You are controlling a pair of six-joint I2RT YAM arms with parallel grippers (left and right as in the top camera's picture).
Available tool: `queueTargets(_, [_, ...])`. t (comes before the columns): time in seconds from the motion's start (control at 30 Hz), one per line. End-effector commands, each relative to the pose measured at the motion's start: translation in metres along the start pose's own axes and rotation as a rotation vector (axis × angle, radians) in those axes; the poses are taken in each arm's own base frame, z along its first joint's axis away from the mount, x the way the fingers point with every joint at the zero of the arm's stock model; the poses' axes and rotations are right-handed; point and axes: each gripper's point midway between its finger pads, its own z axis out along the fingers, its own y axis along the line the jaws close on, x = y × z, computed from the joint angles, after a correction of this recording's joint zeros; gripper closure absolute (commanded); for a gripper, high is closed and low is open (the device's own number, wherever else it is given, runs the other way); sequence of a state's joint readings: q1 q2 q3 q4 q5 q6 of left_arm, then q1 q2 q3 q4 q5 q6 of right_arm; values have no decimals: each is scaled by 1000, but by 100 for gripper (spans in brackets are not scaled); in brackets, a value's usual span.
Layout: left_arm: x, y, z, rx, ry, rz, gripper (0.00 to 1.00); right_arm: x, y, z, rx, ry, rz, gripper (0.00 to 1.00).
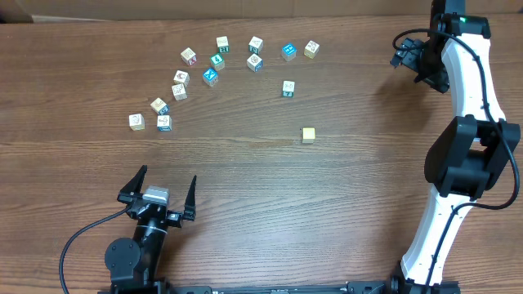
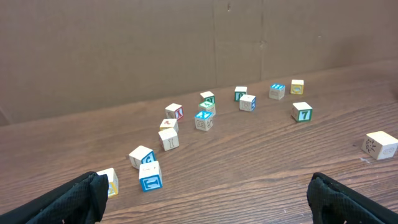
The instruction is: Form a tower
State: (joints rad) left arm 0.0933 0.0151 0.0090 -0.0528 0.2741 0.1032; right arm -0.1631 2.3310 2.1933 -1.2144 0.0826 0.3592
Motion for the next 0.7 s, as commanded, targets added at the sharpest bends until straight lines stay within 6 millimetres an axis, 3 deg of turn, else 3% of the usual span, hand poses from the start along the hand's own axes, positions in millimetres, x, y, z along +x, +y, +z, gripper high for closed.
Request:
queueTargets(0.0, [-1,0,0,3,-8,-4,0,-8,1,-12,-9,-35,6,0])
queueTargets(0.5, [-2,4,0,-23,-11,37,0,-8,1,-12,-9,-35,6,0])
queueTargets(0.67, [-23,-4,-2,24,-97,55,0,-8,1,-12,-9,-35,6,0])
